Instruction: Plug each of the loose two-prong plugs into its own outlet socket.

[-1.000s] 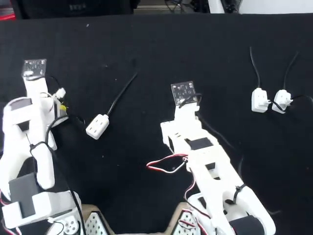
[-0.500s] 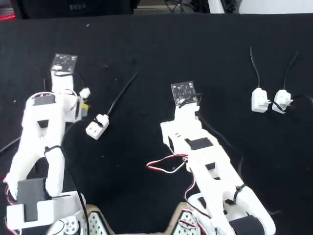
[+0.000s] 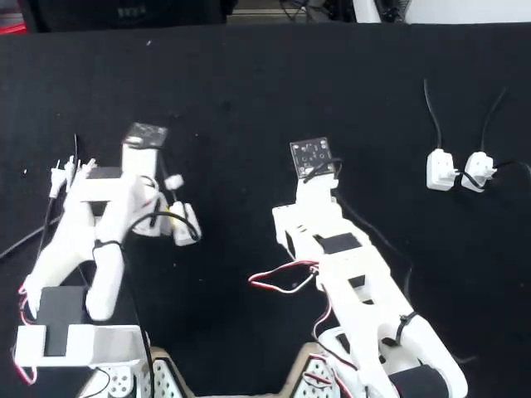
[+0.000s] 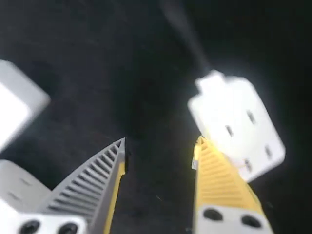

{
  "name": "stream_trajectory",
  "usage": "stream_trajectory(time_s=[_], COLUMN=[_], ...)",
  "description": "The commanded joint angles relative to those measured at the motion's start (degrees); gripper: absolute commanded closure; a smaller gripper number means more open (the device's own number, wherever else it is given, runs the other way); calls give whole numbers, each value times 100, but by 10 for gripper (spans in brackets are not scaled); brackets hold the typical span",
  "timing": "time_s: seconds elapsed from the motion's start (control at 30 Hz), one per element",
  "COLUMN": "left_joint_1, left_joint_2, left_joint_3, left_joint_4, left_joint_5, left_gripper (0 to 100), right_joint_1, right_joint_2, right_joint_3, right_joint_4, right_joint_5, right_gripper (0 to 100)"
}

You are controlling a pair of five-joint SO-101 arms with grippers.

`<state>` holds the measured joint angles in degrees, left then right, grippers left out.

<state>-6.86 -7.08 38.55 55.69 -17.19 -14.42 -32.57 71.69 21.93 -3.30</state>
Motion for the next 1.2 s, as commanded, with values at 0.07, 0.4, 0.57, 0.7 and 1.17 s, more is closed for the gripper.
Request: stream_trajectory(time_s=[0.07, 0.4, 0.57, 0.7, 1.17], left_joint_1=[681, 75, 84, 48, 532], left_joint_2=[-765, -1327, -703, -35, -273], left_joint_3=[-22, -382, 84, -101, -1543], left_joint_4=[563, 229, -1213, -1090, 1582], left_joint_5=[290, 580, 1574, 2040, 1152], left_gripper=[773, 773, 773, 773, 773], right_joint_1=[62, 62, 62, 70, 70], right_joint_2=[-145, -145, -145, -145, -145], right_joint_3=[-171, -171, -171, -154, -171], right_joint_4=[-158, -158, -158, -158, -158], right_joint_5=[-53, -53, -53, -53, -53], right_gripper=[769, 769, 769, 769, 769])
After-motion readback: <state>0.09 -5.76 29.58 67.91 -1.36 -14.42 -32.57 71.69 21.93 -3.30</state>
